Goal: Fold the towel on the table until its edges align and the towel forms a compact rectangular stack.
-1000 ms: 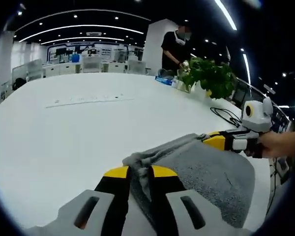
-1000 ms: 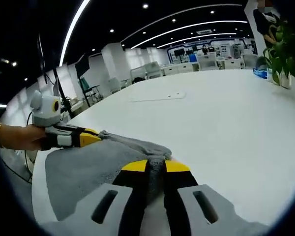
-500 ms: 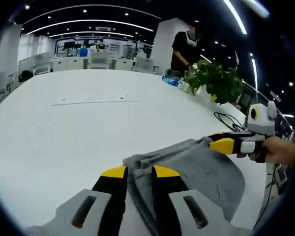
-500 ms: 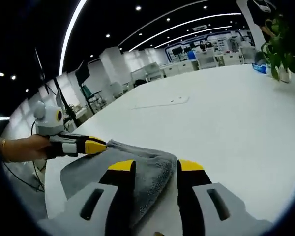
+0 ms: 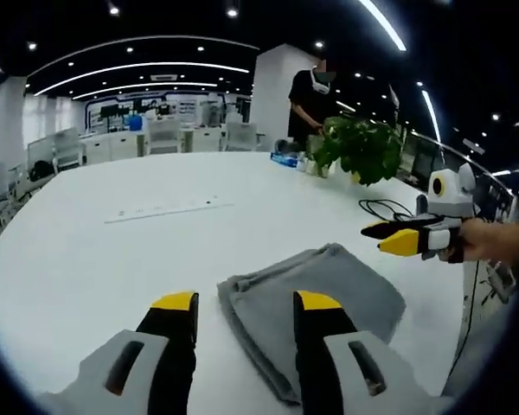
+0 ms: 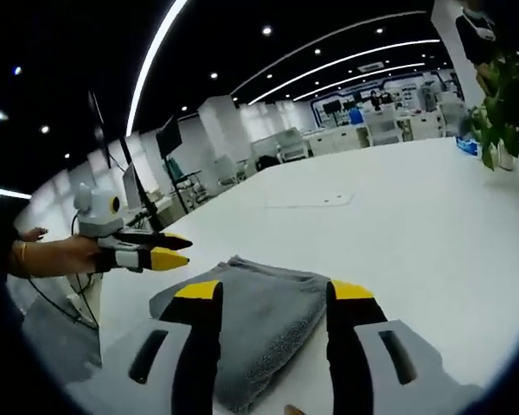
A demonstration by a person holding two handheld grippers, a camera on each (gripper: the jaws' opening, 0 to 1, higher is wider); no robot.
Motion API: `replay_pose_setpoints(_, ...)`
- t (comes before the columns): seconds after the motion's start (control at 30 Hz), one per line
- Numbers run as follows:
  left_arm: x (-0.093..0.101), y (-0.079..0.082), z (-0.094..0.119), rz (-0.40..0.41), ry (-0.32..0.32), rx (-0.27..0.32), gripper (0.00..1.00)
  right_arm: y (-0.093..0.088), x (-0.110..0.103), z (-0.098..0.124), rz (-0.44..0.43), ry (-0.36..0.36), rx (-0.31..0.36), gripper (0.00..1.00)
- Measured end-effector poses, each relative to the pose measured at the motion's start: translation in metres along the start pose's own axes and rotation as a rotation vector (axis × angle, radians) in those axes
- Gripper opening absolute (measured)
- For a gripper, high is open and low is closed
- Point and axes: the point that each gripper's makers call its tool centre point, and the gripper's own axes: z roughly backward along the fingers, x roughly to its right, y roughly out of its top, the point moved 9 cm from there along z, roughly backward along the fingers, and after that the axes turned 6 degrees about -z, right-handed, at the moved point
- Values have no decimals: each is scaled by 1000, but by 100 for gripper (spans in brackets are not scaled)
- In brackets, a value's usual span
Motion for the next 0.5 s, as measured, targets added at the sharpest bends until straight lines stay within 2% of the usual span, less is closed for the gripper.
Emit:
replay_pose_setpoints(0.1,9,-5,10,-27,-25,8,47,-2,-7,7,57,8,-17,47)
replay_pose_setpoints(0.27,22,-13,26,-33,-53,21,53,-10,-20,18,80,20,-33,51)
replay_pose_setpoints(0.33,26,-16,32,-25,-66,36,55,-14,-24,23,125,5,-42,52)
replay_pose_setpoints(0.4,28,-20,37,-9,-71,48,56,-19,-27,26,131,-7,-64,57)
replay_pose_setpoints(0.5,30,-25,44,-12,-65,51,62,-23,-30,33,139,-20,-58,64)
